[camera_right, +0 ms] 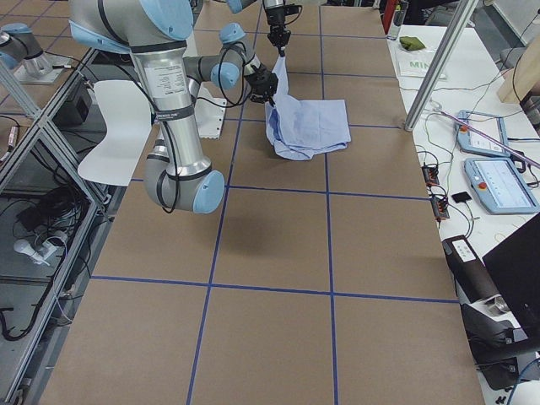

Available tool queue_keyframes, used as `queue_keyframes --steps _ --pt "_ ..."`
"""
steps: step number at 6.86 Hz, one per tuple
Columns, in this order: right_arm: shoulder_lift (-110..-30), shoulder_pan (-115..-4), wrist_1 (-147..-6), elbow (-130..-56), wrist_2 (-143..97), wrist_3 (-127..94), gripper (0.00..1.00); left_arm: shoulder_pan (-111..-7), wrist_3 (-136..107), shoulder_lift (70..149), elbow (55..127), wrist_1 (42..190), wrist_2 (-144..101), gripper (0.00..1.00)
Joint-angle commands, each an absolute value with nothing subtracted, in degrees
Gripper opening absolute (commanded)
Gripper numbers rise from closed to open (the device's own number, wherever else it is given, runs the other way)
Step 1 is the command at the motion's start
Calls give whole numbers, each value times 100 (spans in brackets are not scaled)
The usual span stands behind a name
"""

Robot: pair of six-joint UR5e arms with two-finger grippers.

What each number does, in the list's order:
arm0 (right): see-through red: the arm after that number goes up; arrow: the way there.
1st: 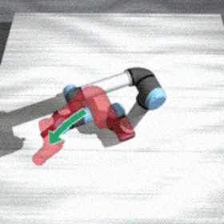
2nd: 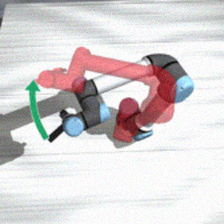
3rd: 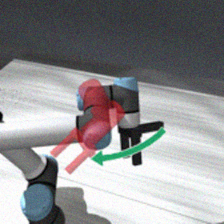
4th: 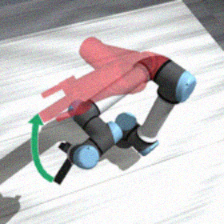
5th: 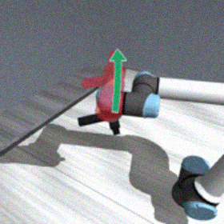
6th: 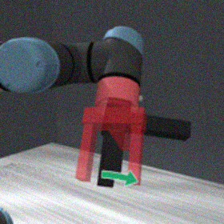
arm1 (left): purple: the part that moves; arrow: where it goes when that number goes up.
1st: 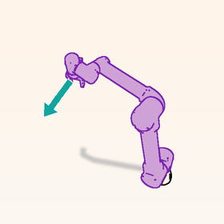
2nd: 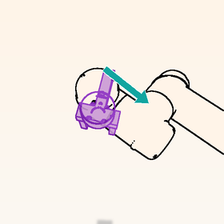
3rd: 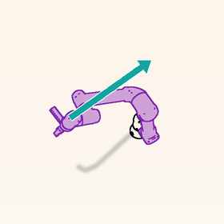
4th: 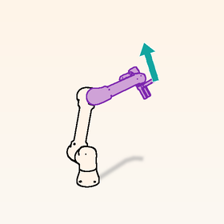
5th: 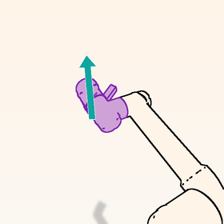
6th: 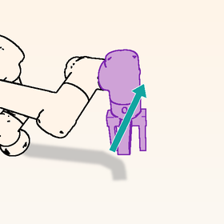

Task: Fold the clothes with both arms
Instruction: 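Lift the near edge with both grippers and fold it over toward the collar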

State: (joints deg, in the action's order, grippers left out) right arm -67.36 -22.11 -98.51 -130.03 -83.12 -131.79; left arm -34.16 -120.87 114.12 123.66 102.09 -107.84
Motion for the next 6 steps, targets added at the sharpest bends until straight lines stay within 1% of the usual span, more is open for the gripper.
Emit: queue_keyframes --steps 1,2,3,5,6 --pt "-6269 -2888 -9809 -12203 -8726 -13123 0 -3725 -11885 11749 11789 10283 -10793 0" --pt "-6110 -3161 -9695 -11921 -8945 -12965 0 -3874 -11683 11855 11543 10301 -10802 0" --pt "-5891 -3364 -9529 -11492 -9086 -12868 0 -3998 -11602 11909 11236 10553 -10793 0" --pt "-5425 -3733 -9011 -10490 -9323 -12719 0 -4227 -11366 12092 10708 10740 -10802 0" --pt "-5162 -3857 -8957 -10024 -9490 -12535 0 -4288 -11321 12207 10314 11001 -10793 0"
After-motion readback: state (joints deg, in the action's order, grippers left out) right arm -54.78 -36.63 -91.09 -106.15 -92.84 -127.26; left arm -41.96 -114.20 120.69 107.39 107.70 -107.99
